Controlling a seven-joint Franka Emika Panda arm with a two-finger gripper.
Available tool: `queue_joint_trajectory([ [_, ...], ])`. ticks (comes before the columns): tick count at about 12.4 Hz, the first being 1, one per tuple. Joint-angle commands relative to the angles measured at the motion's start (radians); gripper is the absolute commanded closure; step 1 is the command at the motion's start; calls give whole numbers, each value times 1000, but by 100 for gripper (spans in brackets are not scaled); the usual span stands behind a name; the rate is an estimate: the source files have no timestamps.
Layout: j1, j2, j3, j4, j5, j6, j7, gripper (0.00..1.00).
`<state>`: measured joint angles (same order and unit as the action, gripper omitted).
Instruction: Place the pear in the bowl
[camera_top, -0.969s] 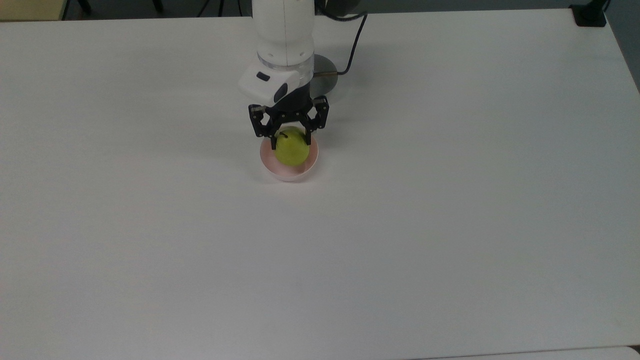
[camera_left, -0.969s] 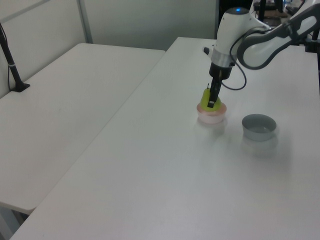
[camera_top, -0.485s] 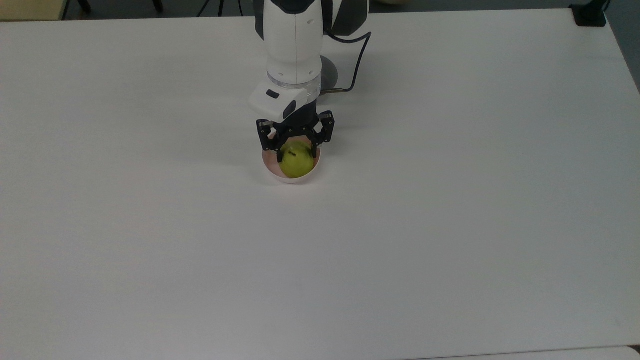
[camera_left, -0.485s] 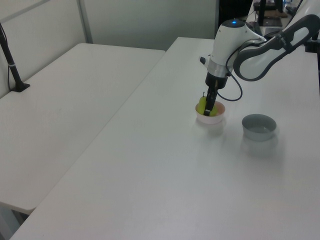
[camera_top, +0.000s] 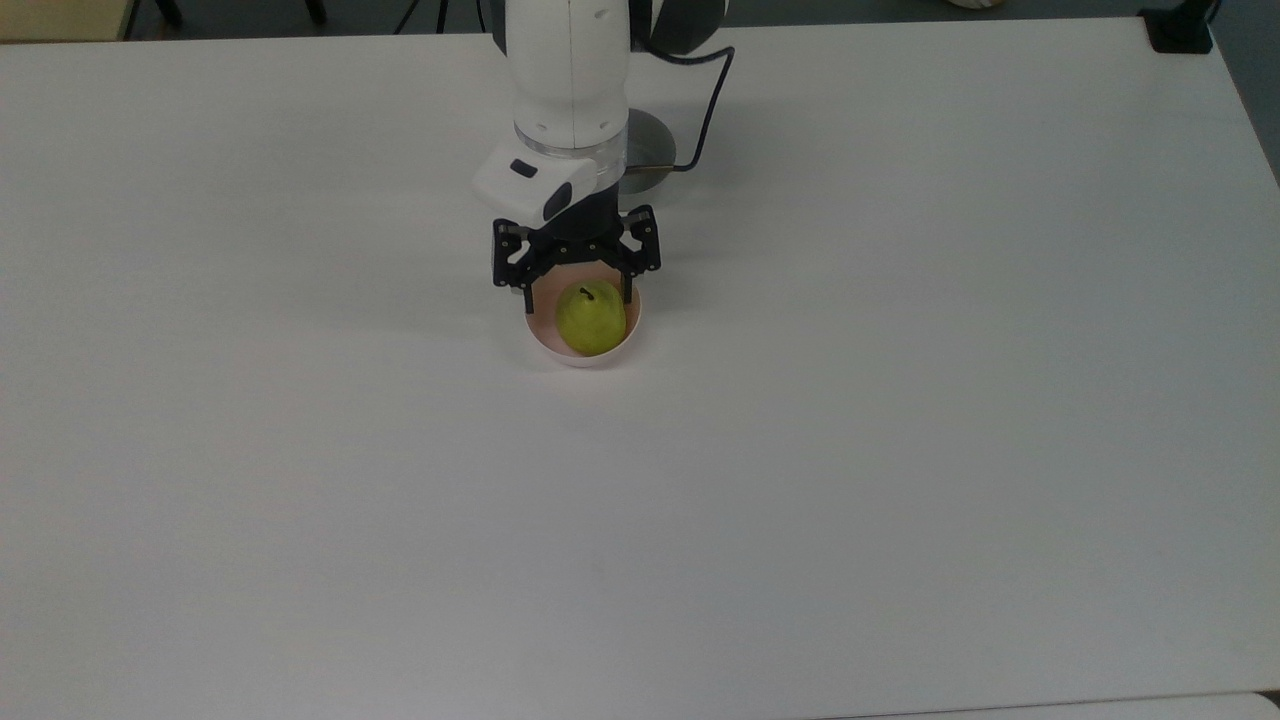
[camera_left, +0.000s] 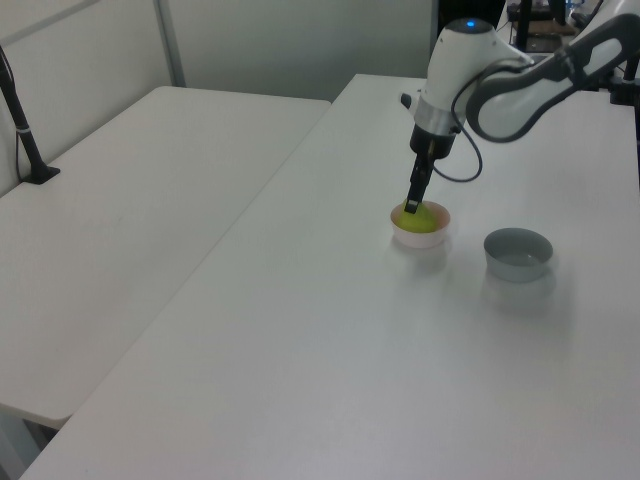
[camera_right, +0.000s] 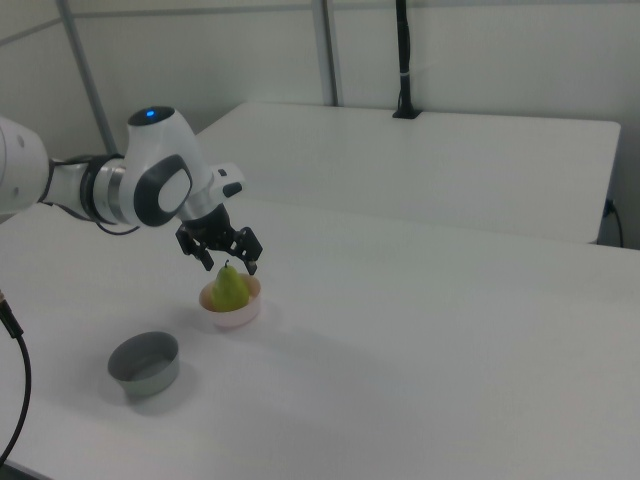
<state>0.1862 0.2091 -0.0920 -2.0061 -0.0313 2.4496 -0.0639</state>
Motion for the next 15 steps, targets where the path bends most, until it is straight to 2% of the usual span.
queue_joint_trajectory([
  [1,-23,-34,-5,149,-24,-304,35,0],
  [4,-63,-71,-9,306,-22,-608,68,0],
  [6,-97,-115,-5,357,-21,-742,88,0],
  [9,-155,-204,15,368,-10,-881,88,0],
  [10,-184,-224,29,368,-7,-902,88,0],
  [12,-197,-254,29,357,11,-891,47,0],
  [15,-198,-244,20,345,67,-729,-48,0],
])
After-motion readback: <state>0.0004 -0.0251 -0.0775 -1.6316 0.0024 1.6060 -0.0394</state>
